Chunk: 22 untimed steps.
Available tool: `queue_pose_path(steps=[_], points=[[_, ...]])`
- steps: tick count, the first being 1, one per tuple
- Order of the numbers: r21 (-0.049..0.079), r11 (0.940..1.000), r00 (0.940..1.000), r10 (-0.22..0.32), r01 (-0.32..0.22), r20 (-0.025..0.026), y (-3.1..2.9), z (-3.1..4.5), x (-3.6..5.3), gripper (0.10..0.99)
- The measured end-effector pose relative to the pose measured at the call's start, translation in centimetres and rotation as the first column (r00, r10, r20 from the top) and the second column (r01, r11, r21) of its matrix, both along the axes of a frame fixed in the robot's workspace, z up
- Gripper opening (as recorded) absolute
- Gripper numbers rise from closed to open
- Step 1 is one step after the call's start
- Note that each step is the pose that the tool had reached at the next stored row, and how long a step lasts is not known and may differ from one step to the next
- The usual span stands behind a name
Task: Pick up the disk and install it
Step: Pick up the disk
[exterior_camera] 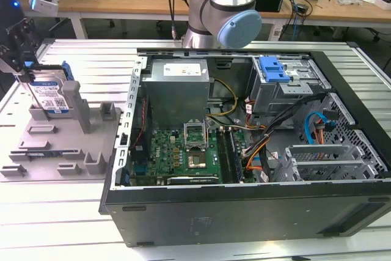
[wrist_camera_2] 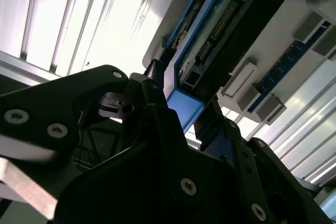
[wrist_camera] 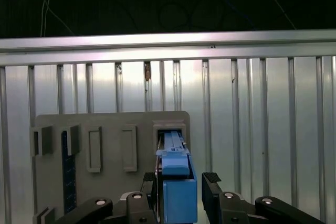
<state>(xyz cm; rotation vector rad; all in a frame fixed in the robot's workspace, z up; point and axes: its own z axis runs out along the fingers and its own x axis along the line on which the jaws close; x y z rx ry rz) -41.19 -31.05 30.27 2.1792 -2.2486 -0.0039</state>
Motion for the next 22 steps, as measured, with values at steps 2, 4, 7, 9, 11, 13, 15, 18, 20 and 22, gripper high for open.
queue_pose_path(steps=[2, 4, 7, 9, 11, 13, 15, 18, 20, 22], points=[[0.000, 1.0000, 1.0000, 0.000, 0.000, 0.0000, 0.00, -0.03, 0.00, 0.482], [0.000, 1.0000, 1.0000, 0.000, 0.000, 0.0000, 0.00, -0.09, 0.00, 0.467], [0.000, 1.0000, 1.0000, 0.000, 0.000, -0.0001, 0.00, -0.19, 0.00, 0.392], [0.000, 1.0000, 1.0000, 0.000, 0.000, -0.0001, 0.00, -0.26, 0.00, 0.392], [0.000, 1.0000, 1.0000, 0.000, 0.000, 0.0000, 0.00, -0.29, 0.00, 0.392], [0.000, 1.0000, 1.0000, -0.002, 0.002, 0.0000, -0.01, -0.30, 0.00, 0.392], [0.000, 1.0000, 1.0000, -0.002, 0.002, -0.0001, -0.01, -0.30, 0.00, 0.392], [0.000, 1.0000, 1.0000, -0.002, 0.002, 0.0000, -0.01, -0.30, 0.00, 0.369], [0.000, 1.0000, 1.0000, -0.002, 0.002, 0.0000, -0.01, -0.31, 0.00, 0.369], [0.000, 1.0000, 1.0000, -0.002, 0.002, 0.0000, -0.01, -0.31, 0.00, 0.369]])
